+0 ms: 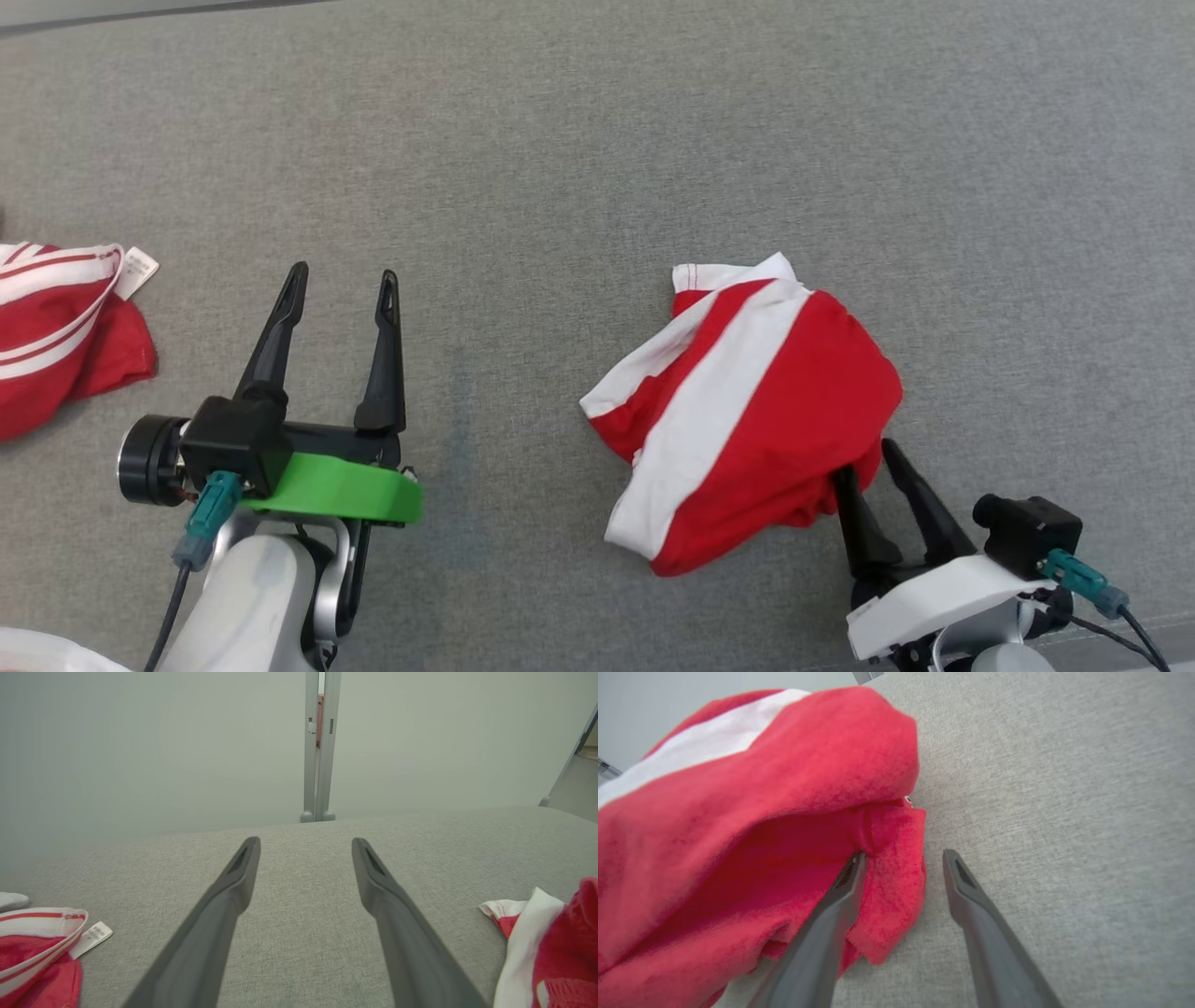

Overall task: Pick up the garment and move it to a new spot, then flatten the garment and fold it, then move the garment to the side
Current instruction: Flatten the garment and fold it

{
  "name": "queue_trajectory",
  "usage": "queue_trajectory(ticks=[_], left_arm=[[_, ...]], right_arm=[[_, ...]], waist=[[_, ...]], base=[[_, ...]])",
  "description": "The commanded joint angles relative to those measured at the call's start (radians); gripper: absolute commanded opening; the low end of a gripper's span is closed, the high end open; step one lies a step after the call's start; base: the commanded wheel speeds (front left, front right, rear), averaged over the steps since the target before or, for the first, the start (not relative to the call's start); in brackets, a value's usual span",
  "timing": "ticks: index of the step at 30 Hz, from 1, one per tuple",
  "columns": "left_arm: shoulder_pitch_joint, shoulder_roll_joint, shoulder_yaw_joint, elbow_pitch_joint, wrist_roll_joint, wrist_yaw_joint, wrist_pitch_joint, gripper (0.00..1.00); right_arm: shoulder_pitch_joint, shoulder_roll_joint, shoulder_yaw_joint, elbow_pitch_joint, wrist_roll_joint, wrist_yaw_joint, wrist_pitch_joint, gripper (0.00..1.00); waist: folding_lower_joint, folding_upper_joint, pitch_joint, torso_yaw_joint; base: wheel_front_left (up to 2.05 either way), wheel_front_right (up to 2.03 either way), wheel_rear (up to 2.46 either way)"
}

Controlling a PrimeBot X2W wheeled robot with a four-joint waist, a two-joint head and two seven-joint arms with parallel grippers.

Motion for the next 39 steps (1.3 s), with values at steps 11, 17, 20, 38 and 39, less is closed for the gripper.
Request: queue_trajectory(ticks=[11,17,20,38,39], left_arm=[[0.069,0.021,0.017,0.001,-0.021,0.028,0.002,1.0],[0.113,0.025,0.019,-0.005,-0.03,0.042,0.002,1.0],[0.133,0.026,0.018,-0.01,-0.033,0.049,0.005,1.0],[0.165,0.033,-0.066,-0.049,-0.075,-0.018,0.106,1.0],[0.165,0.033,-0.09,-0.056,-0.081,-0.045,0.133,1.0]], right_arm=[[-0.002,-0.007,-0.148,-0.158,-0.169,0.0,0.005,1.0],[-0.056,-0.037,-0.165,-0.258,-0.215,0.0,0.045,1.0],[-0.069,-0.045,-0.159,-0.29,-0.223,0.0,0.068,1.0],[-0.046,-0.041,-0.146,-0.307,-0.214,0.0,0.097,1.0],[-0.045,-0.04,-0.147,-0.307,-0.213,0.0,0.099,1.0]], waist=[[0.0,0.0,-0.068,-0.016],[0.0,0.0,-0.104,0.003],[0.0,0.0,-0.121,0.013],[0.0,0.0,-0.137,0.027],[0.0,0.0,-0.134,0.028]], base=[[0.0,0.0,0.0],[0.0,0.0,0.0],[0.0,0.0,0.0],[0.0,0.0,0.0],[0.0,0.0,0.0]])
